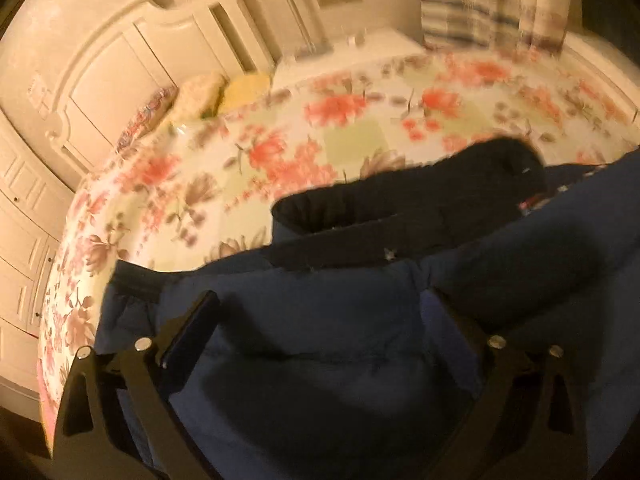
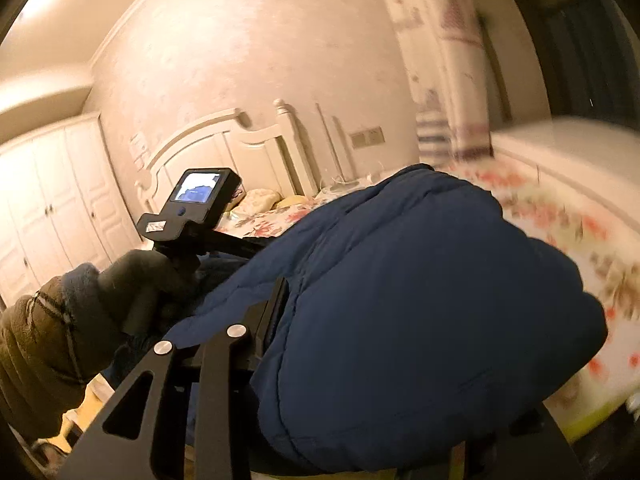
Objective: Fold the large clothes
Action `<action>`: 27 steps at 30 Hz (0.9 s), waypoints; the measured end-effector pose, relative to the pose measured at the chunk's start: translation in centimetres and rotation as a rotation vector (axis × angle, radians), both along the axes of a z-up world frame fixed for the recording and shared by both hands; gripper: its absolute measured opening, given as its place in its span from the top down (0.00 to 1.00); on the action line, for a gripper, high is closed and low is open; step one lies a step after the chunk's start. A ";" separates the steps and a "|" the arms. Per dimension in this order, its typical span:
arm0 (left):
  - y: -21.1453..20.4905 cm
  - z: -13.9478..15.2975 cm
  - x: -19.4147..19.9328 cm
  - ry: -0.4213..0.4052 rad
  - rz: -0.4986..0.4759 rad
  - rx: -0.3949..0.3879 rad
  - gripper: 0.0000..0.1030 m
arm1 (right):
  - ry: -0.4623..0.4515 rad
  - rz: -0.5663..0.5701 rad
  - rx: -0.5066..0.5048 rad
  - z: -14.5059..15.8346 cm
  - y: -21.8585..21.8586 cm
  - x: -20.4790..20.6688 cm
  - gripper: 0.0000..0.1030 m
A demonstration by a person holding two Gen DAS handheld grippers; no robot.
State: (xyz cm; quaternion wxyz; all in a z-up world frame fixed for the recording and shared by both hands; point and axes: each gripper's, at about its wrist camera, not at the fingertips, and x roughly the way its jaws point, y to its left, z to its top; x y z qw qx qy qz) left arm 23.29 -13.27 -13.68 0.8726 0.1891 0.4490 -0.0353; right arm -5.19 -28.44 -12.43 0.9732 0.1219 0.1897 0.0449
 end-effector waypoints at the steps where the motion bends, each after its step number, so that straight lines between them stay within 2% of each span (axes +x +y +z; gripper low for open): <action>1: 0.8 1.0 -1.2 -0.010 -0.012 -0.051 0.11 | -0.004 0.005 -0.020 0.3 0.2 0.0 0.58; 4: 4.4 4.3 -6.5 -0.090 -0.039 -0.183 0.11 | -0.006 0.007 -0.044 0.6 0.6 -0.2 0.58; 6: 5.7 4.9 -10.3 -0.091 -0.098 -0.226 0.10 | -0.018 0.008 -0.054 1.0 0.9 0.0 0.58; 8: 5.5 3.8 -14.0 -0.067 -0.190 -0.204 0.08 | -0.035 0.012 -0.069 1.7 1.5 0.4 0.58; 10: 4.7 0.7 -17.5 -0.023 -0.263 -0.117 0.07 | -0.055 0.022 -0.091 2.5 2.4 0.6 0.58; 11: 5.1 -0.5 -18.8 -0.045 -0.259 -0.111 0.07 | -0.064 0.047 -0.115 3.1 3.2 0.8 0.58; 12: 6.1 -1.3 -20.5 -0.094 -0.237 -0.134 0.07 | -0.070 0.063 -0.147 3.5 4.2 0.7 0.58; 13: 6.8 -1.6 -21.4 -0.107 -0.232 -0.155 0.07 | -0.084 0.068 -0.199 3.9 5.4 0.6 0.58; 15: 8.3 -1.4 -22.6 -0.092 -0.268 -0.213 0.08 | -0.104 0.087 -0.273 4.7 7.2 0.5 0.58; 17: 11.2 0.2 -23.5 -0.055 -0.331 -0.370 0.08 | -0.116 0.108 -0.340 5.6 9.1 0.8 0.58; 18: 13.1 1.3 -23.8 -0.063 -0.339 -0.436 0.08 | -0.124 0.123 -0.368 6.1 10.2 1.1 0.58; 20: 16.4 3.3 -23.9 -0.144 -0.293 -0.451 0.08 | -0.148 0.165 -0.424 7.0 12.8 1.7 0.58; 21: 18.8 4.6 -23.7 -0.208 -0.235 -0.444 0.08 | -0.165 0.193 -0.466 7.3 14.8 2.1 0.58; 23: 23.0 6.6 -23.3 -0.283 -0.133 -0.465 0.08 | -0.190 0.255 -0.550 7.5 19.1 2.3 0.58; 25: 28.0 8.6 -23.0 -0.356 0.003 -0.494 0.08 | -0.206 0.322 -0.674 6.7 24.0 2.8 0.58; 27: 32.8 9.9 -23.2 -0.411 0.136 -0.511 0.08 | -0.204 0.417 -0.839 4.1 29.6 3.2 0.58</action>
